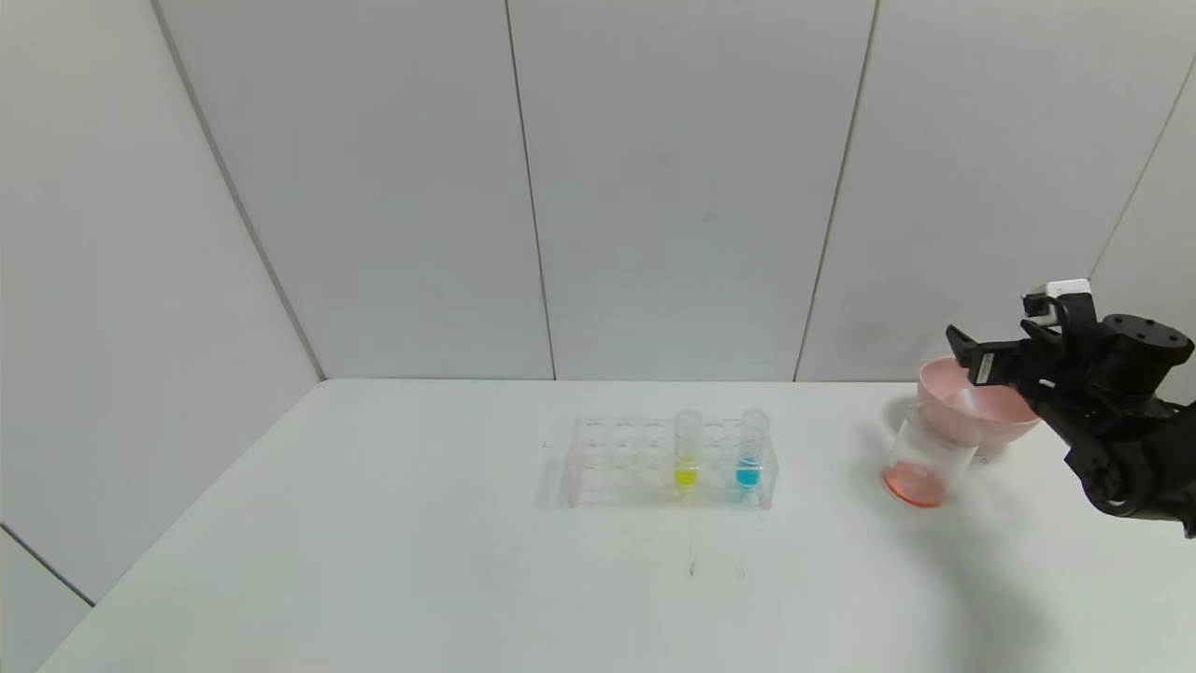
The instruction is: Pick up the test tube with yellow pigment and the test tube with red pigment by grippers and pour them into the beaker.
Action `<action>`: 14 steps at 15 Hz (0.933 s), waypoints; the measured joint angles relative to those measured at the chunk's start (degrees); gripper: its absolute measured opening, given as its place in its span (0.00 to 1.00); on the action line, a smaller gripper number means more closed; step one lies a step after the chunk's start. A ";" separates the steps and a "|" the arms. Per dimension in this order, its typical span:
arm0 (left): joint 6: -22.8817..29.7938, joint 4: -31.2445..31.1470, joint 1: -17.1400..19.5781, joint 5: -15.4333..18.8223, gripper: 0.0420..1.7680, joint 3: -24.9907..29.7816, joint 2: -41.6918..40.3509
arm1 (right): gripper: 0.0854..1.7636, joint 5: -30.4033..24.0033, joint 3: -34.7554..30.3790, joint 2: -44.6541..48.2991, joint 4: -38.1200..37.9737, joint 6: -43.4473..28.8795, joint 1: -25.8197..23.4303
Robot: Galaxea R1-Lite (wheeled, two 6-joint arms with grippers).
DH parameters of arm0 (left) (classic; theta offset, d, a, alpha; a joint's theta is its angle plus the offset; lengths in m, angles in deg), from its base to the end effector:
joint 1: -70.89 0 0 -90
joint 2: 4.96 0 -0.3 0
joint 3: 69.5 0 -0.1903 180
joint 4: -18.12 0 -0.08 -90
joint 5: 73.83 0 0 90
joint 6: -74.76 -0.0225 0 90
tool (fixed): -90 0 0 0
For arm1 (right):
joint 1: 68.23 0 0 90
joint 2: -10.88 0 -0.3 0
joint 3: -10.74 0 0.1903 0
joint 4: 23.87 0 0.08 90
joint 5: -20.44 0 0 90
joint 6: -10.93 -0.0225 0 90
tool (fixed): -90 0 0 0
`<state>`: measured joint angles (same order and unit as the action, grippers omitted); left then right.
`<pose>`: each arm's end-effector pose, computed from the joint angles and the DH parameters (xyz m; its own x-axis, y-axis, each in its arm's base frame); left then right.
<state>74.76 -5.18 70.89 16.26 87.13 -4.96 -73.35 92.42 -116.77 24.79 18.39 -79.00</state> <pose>-0.0228 0.0000 0.0756 1.0000 -0.0016 0.0012 0.0016 1.0000 0.0000 0.4108 -0.0766 0.1055 0.9915 -0.1213 0.0468 0.1266 0.9830 -0.1328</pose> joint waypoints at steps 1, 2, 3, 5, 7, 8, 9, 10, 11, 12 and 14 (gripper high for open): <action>-0.02 0.00 0.00 0.00 1.00 0.00 0.00 | 0.86 0.02 0.02 0.39 0.00 0.01 -0.07; 0.00 0.00 0.00 0.00 1.00 0.00 0.00 | 0.87 0.00 0.02 0.89 -0.02 -0.02 -0.24; 0.00 0.00 0.00 0.00 1.00 0.00 0.00 | 0.88 -0.04 0.02 1.44 -0.05 0.00 -0.46; 0.00 0.00 0.00 0.00 1.00 0.00 0.00 | 0.90 -0.04 -0.17 2.89 0.04 0.00 -0.85; 0.00 0.00 0.00 0.00 1.00 0.00 0.00 | 0.92 0.10 -1.02 5.29 0.00 -0.05 -1.34; 0.00 0.00 0.00 -0.02 1.00 0.00 0.00 | 0.92 0.54 -1.77 6.89 -0.20 -0.16 -1.60; 0.00 0.00 0.00 0.00 1.00 0.00 0.00 | 0.93 1.12 -2.76 8.74 -0.33 -0.24 -1.79; 0.00 0.00 0.00 0.00 1.00 0.00 0.00 | 0.93 1.61 -3.96 10.80 -0.40 -0.33 -2.06; 0.00 0.00 0.00 0.00 1.00 0.00 0.00 | 0.94 1.85 -5.40 13.23 -0.68 -0.35 -2.30; 0.00 0.00 0.00 0.00 1.00 0.00 0.00 | 0.94 1.94 -7.13 15.66 -1.26 -0.43 -2.43; 0.00 0.00 0.00 -0.02 1.00 0.00 0.00 | 0.95 2.05 -11.74 21.14 -3.77 -1.50 -2.34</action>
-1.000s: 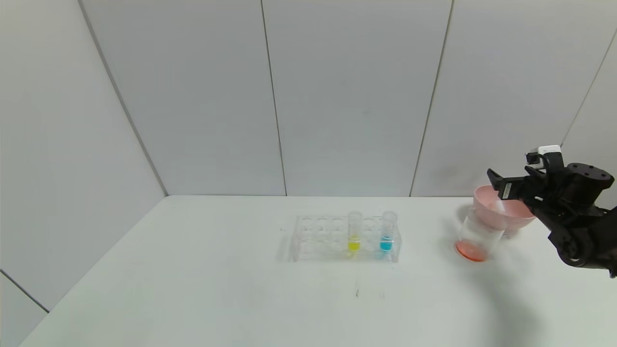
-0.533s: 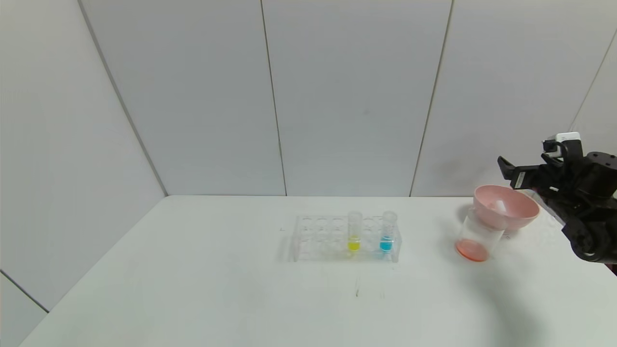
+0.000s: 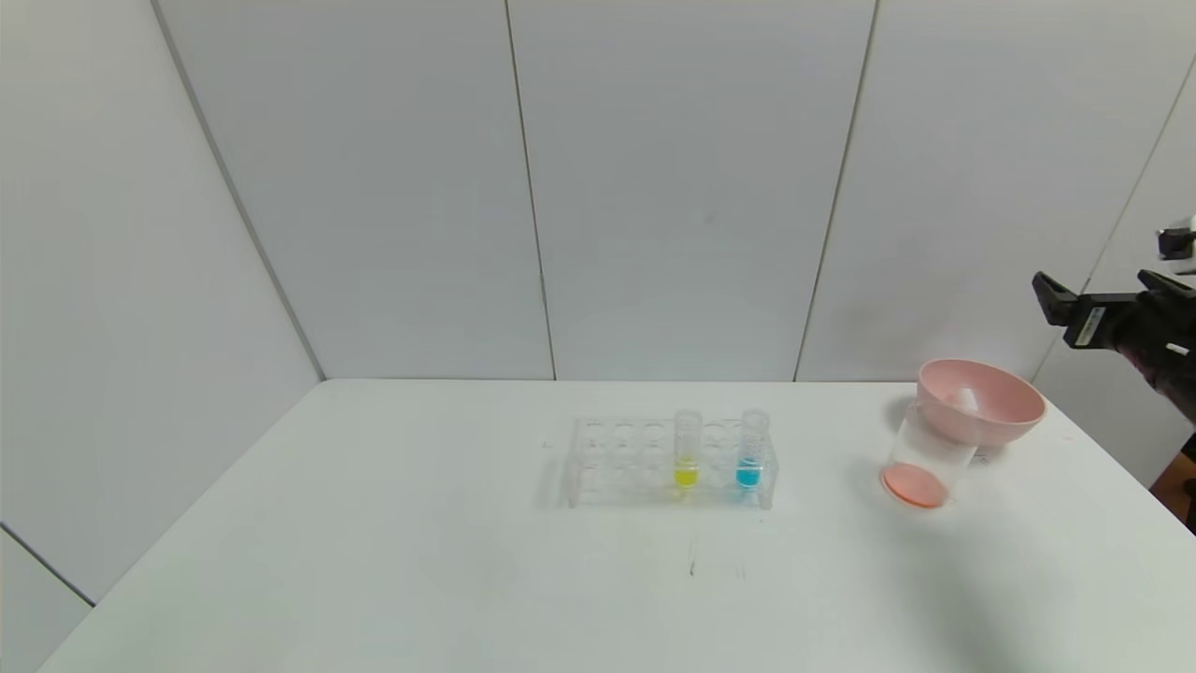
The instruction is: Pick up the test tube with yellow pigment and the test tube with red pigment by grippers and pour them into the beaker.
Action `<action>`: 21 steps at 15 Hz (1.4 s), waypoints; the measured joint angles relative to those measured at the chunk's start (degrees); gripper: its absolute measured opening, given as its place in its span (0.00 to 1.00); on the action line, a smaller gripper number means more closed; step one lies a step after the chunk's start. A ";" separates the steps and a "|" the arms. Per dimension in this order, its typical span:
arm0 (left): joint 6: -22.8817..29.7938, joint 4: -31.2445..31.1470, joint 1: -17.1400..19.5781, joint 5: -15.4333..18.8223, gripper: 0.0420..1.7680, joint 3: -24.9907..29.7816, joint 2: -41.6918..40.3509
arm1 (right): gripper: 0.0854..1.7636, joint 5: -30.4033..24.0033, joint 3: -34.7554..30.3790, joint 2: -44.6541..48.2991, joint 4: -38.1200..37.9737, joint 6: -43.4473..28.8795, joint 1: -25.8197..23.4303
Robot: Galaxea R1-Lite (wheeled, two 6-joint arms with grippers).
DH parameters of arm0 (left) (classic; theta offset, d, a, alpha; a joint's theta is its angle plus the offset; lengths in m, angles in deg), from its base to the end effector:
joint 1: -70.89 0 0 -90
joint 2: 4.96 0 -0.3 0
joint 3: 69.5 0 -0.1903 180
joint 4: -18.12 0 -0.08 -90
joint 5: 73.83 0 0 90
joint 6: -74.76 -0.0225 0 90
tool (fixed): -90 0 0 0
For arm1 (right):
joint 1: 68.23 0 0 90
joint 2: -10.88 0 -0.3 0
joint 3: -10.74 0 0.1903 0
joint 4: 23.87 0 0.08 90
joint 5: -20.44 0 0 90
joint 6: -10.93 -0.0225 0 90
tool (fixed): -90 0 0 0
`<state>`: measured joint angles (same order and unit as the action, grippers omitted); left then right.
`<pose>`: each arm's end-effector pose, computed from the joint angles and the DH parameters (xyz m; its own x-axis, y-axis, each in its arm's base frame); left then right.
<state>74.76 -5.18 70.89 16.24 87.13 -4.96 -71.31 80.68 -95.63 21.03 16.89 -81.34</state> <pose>-0.0228 0.0000 0.0756 1.0000 -0.0012 0.0012 0.0012 1.0000 0.0000 0.3308 -0.0763 0.1891 0.9701 -0.1946 0.1448 0.2109 0.9716 -0.1071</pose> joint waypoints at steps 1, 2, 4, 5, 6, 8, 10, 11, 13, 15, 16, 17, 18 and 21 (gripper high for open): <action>0.00 0.00 0.00 0.02 1.00 0.00 0.00 | 0.95 0.05 -2.51 2.57 -0.83 -1.76 0.37; 0.00 0.00 0.00 0.02 1.00 0.00 0.00 | 0.95 0.07 -5.57 4.94 -1.24 -3.83 1.13; 0.00 0.00 0.00 0.02 1.00 0.00 0.00 | 0.96 0.02 -12.15 8.98 -1.35 -6.07 3.89; 0.00 0.00 0.00 0.00 1.00 0.00 0.00 | 0.96 0.07 -15.58 10.56 -1.34 -6.75 6.38; -0.02 0.00 0.00 0.00 1.00 0.00 0.00 | 0.96 0.09 -18.99 11.82 -1.21 -7.29 9.79; 0.00 0.00 0.00 0.00 1.00 0.00 0.00 | 0.96 0.38 -24.32 13.35 -0.20 -8.36 16.88; 0.00 0.00 0.00 0.02 1.00 0.00 0.00 | 0.96 2.74 -27.43 14.03 1.06 -9.07 24.14; 0.00 0.00 0.00 0.02 1.00 0.00 0.00 | 0.96 4.89 -28.34 14.14 1.37 -9.29 28.00; 0.00 0.00 0.00 0.02 1.00 0.00 0.00 | 0.96 9.48 -29.28 13.70 1.83 -9.57 35.61; 0.00 0.00 0.00 0.00 1.00 0.00 0.00 | 0.96 11.95 -29.35 12.54 2.02 -10.14 42.41; 0.00 0.00 0.00 0.02 1.00 0.00 0.00 | 0.96 12.91 -28.95 11.73 2.07 -10.39 45.25; 0.00 0.00 0.00 0.00 1.00 0.00 0.00 | 0.96 14.12 -28.26 10.73 2.10 -10.45 47.51; 0.00 0.00 0.00 0.02 1.00 0.00 0.00 | 0.96 15.31 -27.45 9.52 2.10 -10.53 49.19; 0.00 0.00 0.00 0.00 1.00 0.00 0.00 | 0.96 17.47 -26.19 6.92 2.07 -10.53 52.11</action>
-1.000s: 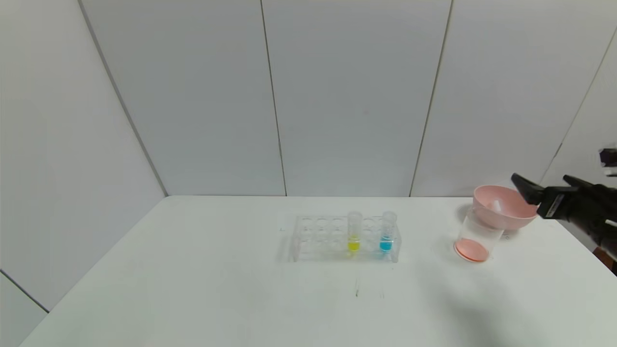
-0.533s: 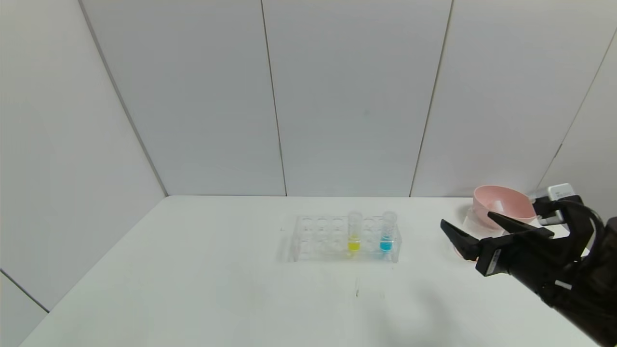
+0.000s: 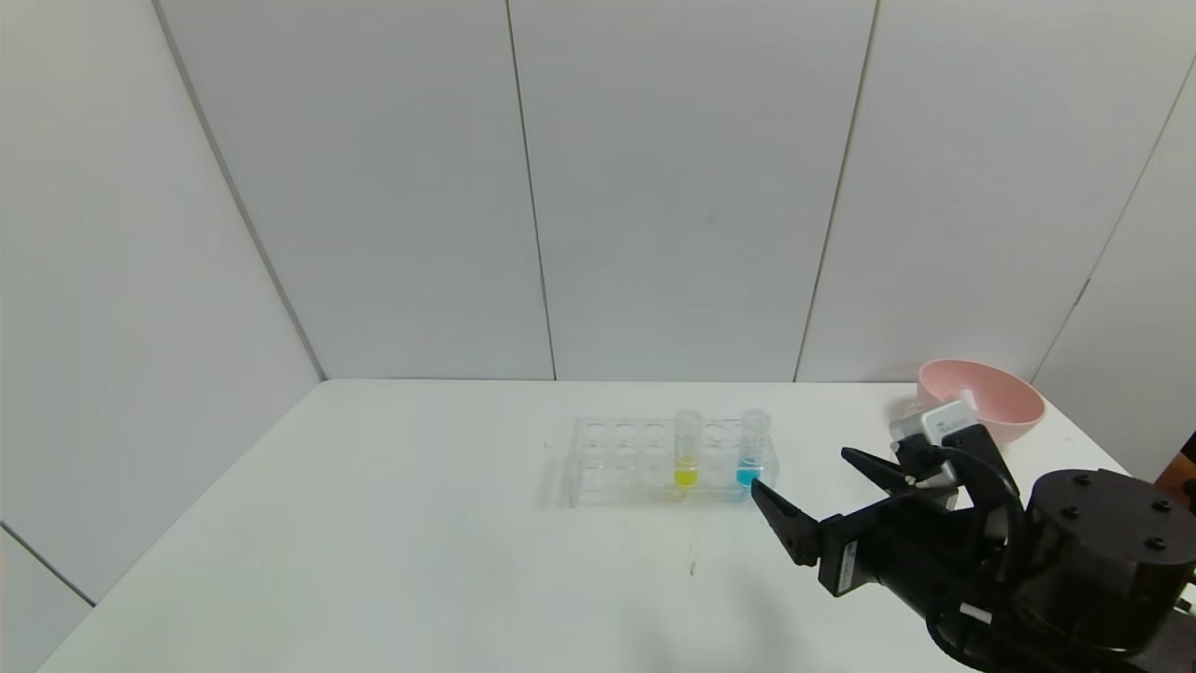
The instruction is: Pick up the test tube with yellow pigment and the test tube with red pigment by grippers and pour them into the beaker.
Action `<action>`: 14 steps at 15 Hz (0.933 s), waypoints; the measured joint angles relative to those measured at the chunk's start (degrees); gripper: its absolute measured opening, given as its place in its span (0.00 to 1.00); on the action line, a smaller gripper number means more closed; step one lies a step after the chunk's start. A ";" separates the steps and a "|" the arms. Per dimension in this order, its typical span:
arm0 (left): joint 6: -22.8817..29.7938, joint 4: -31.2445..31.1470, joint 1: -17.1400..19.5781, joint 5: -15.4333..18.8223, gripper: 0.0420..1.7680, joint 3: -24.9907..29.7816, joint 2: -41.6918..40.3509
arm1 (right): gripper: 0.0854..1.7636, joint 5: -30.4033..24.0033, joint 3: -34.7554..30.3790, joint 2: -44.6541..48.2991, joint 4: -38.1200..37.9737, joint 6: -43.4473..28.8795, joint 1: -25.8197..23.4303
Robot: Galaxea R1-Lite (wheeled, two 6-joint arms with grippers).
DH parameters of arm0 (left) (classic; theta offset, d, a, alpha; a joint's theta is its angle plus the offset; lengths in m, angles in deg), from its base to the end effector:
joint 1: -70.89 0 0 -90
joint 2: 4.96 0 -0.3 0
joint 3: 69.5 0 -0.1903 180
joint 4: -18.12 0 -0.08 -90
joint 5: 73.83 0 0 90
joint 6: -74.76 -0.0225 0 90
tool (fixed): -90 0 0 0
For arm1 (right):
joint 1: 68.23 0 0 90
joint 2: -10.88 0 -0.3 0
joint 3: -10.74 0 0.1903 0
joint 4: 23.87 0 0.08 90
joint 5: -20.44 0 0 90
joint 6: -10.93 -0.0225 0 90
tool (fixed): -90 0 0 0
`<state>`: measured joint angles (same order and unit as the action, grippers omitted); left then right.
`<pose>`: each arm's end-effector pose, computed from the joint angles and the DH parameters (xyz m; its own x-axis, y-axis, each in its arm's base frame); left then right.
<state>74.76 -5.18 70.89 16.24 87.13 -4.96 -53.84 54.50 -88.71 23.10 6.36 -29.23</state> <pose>-0.0228 0.0000 0.0756 1.0000 -0.0012 0.0012 0.0012 1.0000 0.0000 0.2038 0.1572 0.1227 0.9097 0.3880 -0.1483 -0.3869 0.9214 0.0371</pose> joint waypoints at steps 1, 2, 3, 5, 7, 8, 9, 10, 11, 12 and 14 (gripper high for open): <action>0.00 0.00 0.00 0.02 1.00 0.00 0.00 | 0.96 0.09 0.11 -0.52 0.05 0.00 0.22; 0.00 0.00 0.00 0.02 1.00 0.00 0.00 | 0.96 0.11 0.16 -0.94 0.02 -0.02 -0.16; 0.00 0.00 0.00 0.02 1.00 0.00 0.00 | 0.96 0.17 0.18 -1.24 0.00 -0.11 -1.10; 0.00 0.00 0.00 0.02 1.00 0.00 0.00 | 0.96 0.22 0.18 -1.49 -0.02 -0.44 -4.13; 0.00 0.00 0.00 0.00 1.00 0.00 0.00 | 0.96 0.26 -0.06 -1.49 -0.05 -0.49 -7.52; 0.00 0.00 0.00 0.02 1.00 0.00 0.00 | 0.96 0.26 -0.26 -1.40 -0.06 -0.43 -8.44; 0.00 0.00 0.00 0.02 1.00 0.00 0.00 | 0.96 0.30 -0.28 -1.32 -0.06 -0.32 -8.85; 0.00 0.00 0.00 0.02 1.00 0.00 0.00 | 0.96 0.59 -0.13 -1.11 -0.06 -0.33 -9.26; 0.00 -0.02 0.00 0.00 1.00 0.00 0.00 | 0.96 1.16 -0.11 -0.72 -0.05 -0.40 -9.87; 0.00 0.00 0.00 0.02 1.00 0.00 0.00 | 0.96 1.89 -0.17 -0.09 -0.05 -0.40 -11.02; 0.00 0.00 0.00 0.02 1.00 0.00 0.00 | 0.96 2.50 -0.45 2.26 -0.38 -0.49 -13.57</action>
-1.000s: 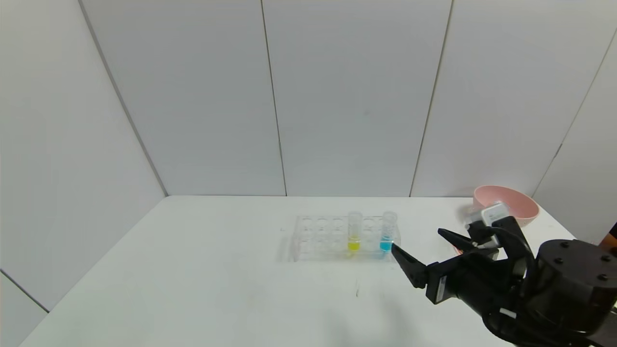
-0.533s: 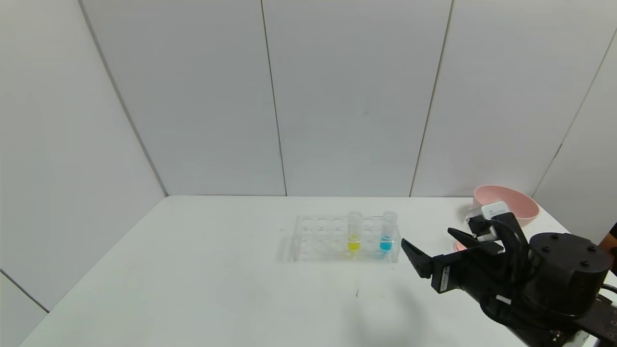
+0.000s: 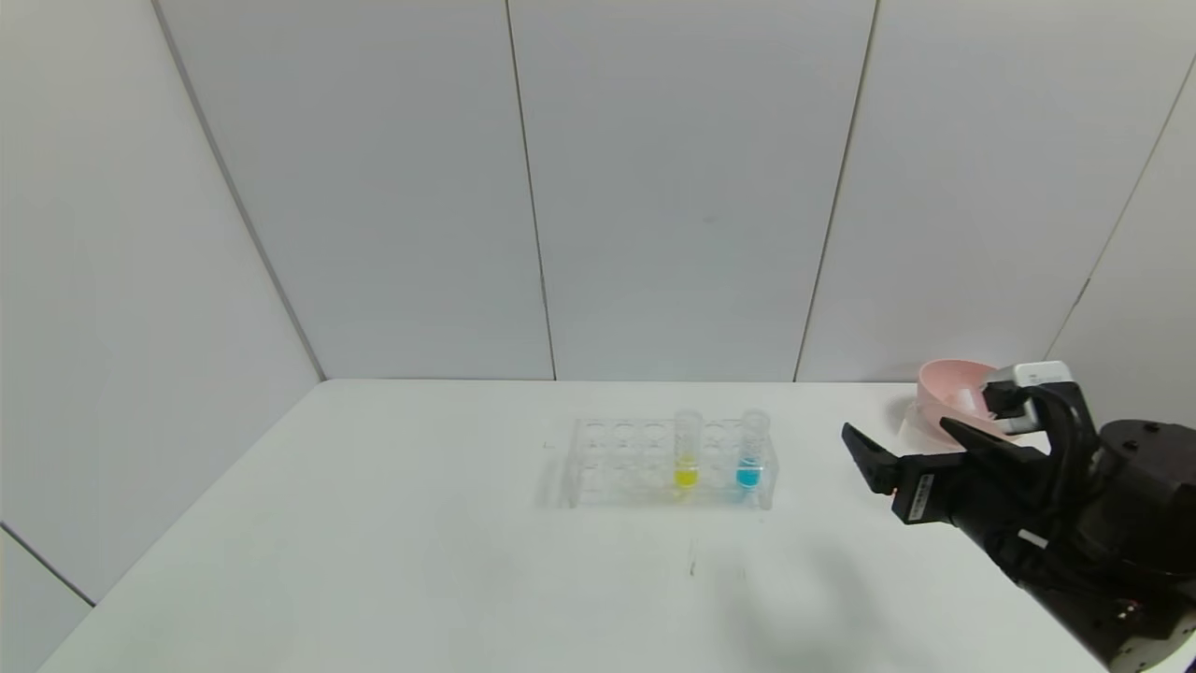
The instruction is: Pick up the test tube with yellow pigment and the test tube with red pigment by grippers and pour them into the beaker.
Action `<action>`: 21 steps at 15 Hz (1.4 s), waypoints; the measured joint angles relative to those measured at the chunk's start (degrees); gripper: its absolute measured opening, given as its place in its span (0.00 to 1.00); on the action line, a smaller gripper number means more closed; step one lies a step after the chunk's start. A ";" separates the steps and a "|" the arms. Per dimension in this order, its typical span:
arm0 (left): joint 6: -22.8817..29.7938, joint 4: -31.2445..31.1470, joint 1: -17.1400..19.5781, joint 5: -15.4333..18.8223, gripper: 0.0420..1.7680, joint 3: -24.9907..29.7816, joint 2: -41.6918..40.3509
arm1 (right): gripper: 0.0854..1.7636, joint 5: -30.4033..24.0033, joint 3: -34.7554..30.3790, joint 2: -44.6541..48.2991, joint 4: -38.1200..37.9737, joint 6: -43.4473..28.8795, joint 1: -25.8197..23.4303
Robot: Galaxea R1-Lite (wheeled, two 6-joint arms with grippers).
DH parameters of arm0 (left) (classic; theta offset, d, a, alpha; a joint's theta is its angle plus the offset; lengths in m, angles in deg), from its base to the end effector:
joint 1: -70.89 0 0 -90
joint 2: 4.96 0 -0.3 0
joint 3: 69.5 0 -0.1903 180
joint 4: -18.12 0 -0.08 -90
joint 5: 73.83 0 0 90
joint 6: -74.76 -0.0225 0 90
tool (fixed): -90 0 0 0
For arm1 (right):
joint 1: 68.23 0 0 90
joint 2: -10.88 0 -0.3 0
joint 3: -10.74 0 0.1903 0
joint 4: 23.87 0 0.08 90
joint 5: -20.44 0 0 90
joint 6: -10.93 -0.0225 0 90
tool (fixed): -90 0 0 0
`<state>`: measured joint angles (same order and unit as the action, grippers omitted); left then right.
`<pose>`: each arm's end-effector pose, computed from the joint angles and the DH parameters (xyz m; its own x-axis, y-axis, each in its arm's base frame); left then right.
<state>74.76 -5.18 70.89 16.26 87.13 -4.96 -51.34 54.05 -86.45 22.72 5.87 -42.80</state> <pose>-0.0228 0.0000 0.0756 1.0000 -0.0016 0.0012 0.0016 1.0000 0.0000 0.2293 0.1013 0.1304 0.9849 0.1221 -0.1228 -0.1171 0.9920 0.0472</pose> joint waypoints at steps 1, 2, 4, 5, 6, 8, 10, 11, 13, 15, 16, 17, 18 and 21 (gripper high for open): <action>0.00 0.00 0.00 0.00 1.00 0.00 0.00 | 0.96 0.00 -0.10 2.07 -0.57 0.13 -1.26; 0.00 0.00 0.00 -0.02 1.00 0.00 0.00 | 0.97 0.02 -0.27 4.63 -1.49 0.55 -2.28; 0.00 0.00 0.00 0.00 1.00 0.00 0.00 | 0.97 0.02 -0.77 12.13 -4.60 2.19 -4.49; 0.00 0.00 0.00 0.00 1.00 0.00 0.00 | 0.97 0.02 -0.93 16.69 -6.70 3.28 -5.92; 0.00 0.00 0.00 0.00 1.00 0.00 0.00 | 0.97 0.02 -0.99 21.78 -9.18 4.44 -7.88; 0.00 -0.02 0.00 0.00 1.00 0.00 0.00 | 0.97 0.00 -1.10 33.63 -15.01 6.39 -13.09; 0.00 0.02 0.00 0.00 1.00 0.00 0.00 | 0.97 -0.05 -1.38 46.45 -22.20 7.62 -18.36; 0.00 0.00 0.00 0.00 1.00 0.00 0.00 | 0.97 -0.13 -1.54 52.58 -26.44 7.96 -20.59; 0.00 0.00 0.00 0.00 1.00 0.00 0.00 | 0.97 -0.24 -2.08 64.45 -35.94 8.58 -24.28; 0.00 0.00 0.00 0.00 1.00 0.00 0.00 | 0.97 -0.39 -4.38 73.72 -42.95 9.19 -26.25; 0.00 0.00 0.00 0.00 1.00 0.00 0.00 | 0.97 -0.82 -7.02 78.20 -46.10 10.14 -26.48; 0.00 0.00 0.00 0.00 1.00 0.00 0.00 | 0.97 -1.84 -9.80 82.12 -49.08 11.40 -26.37; 0.00 0.00 0.00 0.00 1.00 0.00 0.00 | 0.97 -3.78 -12.46 85.87 -52.48 12.58 -26.14; 0.00 -0.02 0.00 0.01 1.00 0.00 0.00 | 0.97 -9.91 -18.41 93.86 -62.74 13.37 -25.64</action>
<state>74.76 -5.20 70.89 16.28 87.13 -4.96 -61.25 35.64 7.40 -40.02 19.25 -68.43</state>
